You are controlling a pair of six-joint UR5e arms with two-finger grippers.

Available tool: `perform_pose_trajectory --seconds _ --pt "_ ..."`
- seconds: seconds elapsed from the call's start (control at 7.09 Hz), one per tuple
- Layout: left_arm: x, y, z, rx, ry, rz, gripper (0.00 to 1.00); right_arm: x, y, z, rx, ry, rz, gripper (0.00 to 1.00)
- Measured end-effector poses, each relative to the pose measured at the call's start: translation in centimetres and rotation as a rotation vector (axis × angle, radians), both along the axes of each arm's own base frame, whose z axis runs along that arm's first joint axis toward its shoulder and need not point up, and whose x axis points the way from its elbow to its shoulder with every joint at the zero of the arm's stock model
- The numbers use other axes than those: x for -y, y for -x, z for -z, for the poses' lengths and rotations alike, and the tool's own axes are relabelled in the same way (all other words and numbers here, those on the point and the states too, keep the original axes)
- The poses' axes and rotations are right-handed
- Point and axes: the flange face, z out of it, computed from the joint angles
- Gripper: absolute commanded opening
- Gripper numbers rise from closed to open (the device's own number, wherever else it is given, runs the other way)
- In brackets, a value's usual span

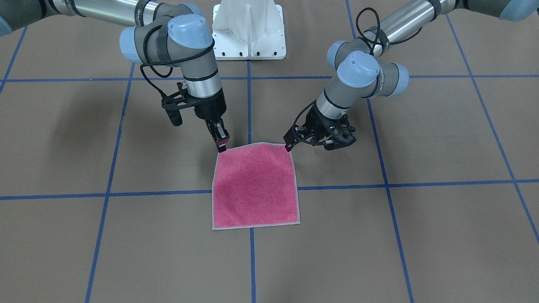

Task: Fold towel twice with both arms
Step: 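Grasp the towel's near corners with both grippers and lift them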

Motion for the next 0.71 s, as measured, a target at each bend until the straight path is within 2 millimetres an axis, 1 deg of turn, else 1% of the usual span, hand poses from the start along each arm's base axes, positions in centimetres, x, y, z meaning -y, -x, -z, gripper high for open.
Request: perform_pose_trajectory --seconds 0.42,0.71 --pt "-1.6 -1.8 2.0 -0.035 -0.017 -0.012 1.0 0.4 -1.0 0.7 0.03 0.02 -0.036 0.0" --pt "-2.4 -2.5 2.5 -0.04 -0.028 -0.028 1.0 0.6 -1.6 1.3 0.053 0.027 -0.054 0.0"
